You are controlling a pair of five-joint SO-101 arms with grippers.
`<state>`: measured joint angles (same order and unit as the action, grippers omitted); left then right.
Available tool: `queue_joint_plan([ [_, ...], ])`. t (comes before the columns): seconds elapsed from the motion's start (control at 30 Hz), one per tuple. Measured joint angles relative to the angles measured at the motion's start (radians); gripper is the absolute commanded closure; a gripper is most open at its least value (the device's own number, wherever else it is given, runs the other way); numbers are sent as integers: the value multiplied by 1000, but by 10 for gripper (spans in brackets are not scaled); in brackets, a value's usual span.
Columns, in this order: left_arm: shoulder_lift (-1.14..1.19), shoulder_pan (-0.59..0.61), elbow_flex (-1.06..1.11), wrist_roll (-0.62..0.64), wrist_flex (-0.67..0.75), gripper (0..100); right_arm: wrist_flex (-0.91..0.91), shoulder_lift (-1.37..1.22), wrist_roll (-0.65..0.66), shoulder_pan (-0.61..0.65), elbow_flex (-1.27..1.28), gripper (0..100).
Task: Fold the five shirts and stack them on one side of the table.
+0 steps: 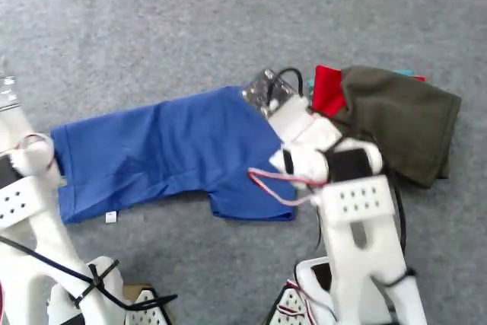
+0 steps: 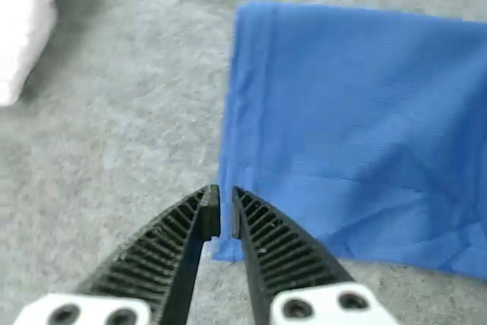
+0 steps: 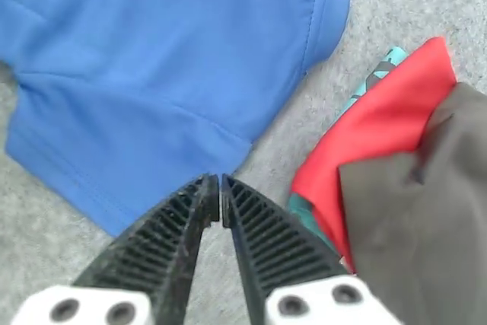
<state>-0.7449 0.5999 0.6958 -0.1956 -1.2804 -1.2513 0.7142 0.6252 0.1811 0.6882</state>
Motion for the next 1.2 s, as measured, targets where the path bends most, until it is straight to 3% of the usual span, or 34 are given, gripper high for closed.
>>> queue_joint_plan([
  [0.13, 0, -46, 9, 57, 74, 971, 60, -161, 0, 0, -126, 985],
  [0.3, 80, -123, 138, 187, 428, 971, 124, -459, -52, 2, -334, 985],
  [0.4, 229, -129, 157, 190, 589, 971, 132, -669, -121, 2, -482, 985],
  [0.57, 555, -132, 80, 198, 730, 971, 137, -971, -172, 17, -738, 985],
  [0.7, 824, -132, -97, 198, 715, 971, 137, -1204, -178, 17, -941, 985],
  [0.9, 1069, -129, -450, 201, 440, 971, 87, -1501, -178, -44, -1231, 985],
  [1.2, 1126, -120, -539, 160, 420, 971, -117, -1781, -173, -84, -1682, 985],
])
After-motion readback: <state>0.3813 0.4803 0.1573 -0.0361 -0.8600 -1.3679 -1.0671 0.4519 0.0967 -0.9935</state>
